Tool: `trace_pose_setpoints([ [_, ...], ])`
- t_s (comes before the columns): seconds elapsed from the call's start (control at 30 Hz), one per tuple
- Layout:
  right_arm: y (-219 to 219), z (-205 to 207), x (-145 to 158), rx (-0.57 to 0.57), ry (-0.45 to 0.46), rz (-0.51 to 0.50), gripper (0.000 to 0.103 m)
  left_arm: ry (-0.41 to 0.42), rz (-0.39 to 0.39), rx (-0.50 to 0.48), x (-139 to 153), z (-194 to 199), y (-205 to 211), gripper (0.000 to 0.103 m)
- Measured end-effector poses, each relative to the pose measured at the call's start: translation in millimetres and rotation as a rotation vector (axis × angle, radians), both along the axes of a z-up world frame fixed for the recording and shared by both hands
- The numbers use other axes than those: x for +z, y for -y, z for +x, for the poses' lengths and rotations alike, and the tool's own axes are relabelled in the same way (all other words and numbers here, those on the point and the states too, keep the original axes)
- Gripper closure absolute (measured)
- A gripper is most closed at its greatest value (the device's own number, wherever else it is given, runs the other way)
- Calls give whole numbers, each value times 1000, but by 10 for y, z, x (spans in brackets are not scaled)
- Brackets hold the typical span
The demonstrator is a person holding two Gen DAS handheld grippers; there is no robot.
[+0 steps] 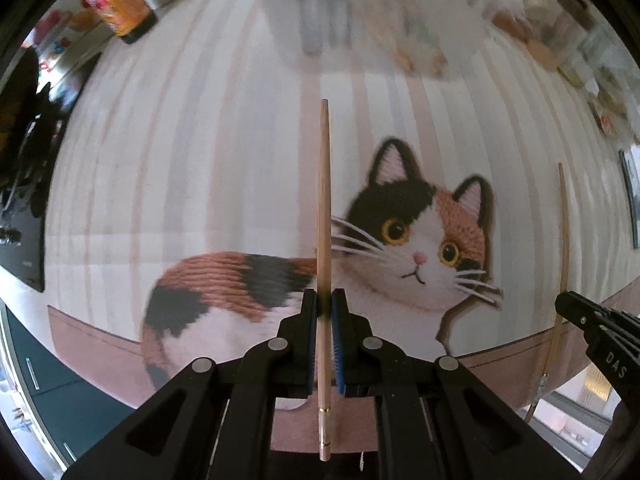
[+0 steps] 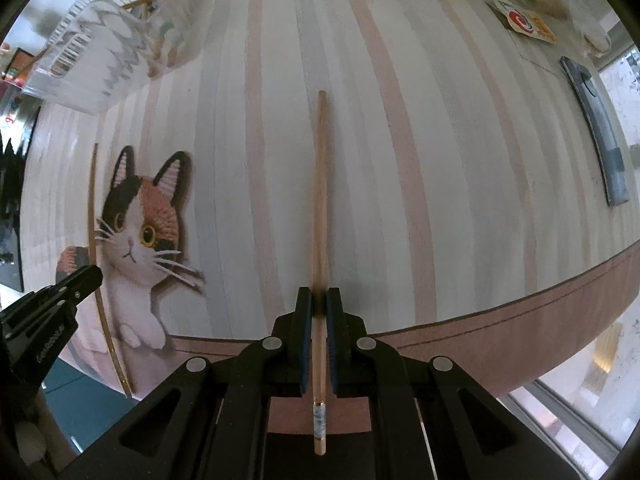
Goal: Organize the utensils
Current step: 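Grasp a wooden chopstick with the left tool while the right tool grasps another, then carry both chopsticks into the plastic tray and open both tools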
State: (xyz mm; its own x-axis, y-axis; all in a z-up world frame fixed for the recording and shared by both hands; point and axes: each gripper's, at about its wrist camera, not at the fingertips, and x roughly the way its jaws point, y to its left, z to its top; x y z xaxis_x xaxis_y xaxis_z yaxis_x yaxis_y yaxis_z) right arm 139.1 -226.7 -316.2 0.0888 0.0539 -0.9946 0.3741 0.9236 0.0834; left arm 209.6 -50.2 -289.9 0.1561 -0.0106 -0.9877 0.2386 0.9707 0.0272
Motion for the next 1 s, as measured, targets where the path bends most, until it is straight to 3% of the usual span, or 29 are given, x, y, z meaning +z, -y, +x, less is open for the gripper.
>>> trace_pose_setpoints([
  [0.4, -73, 138, 816, 36, 184, 22, 96, 219, -59, 136, 1163, -1, -598, 98],
  [0.67, -49, 722, 1550, 111, 339, 89, 96, 336, -175, 128, 1943, 437, -626, 98],
  [0.83, -84, 1156, 1941, 141, 409, 122, 96, 321, -272, 76, 2248, 835, -354, 98],
  [1.0, 9, 1722, 2110, 116, 425, 171, 96, 239, -287, 34, 2220, 1355, -39, 98],
])
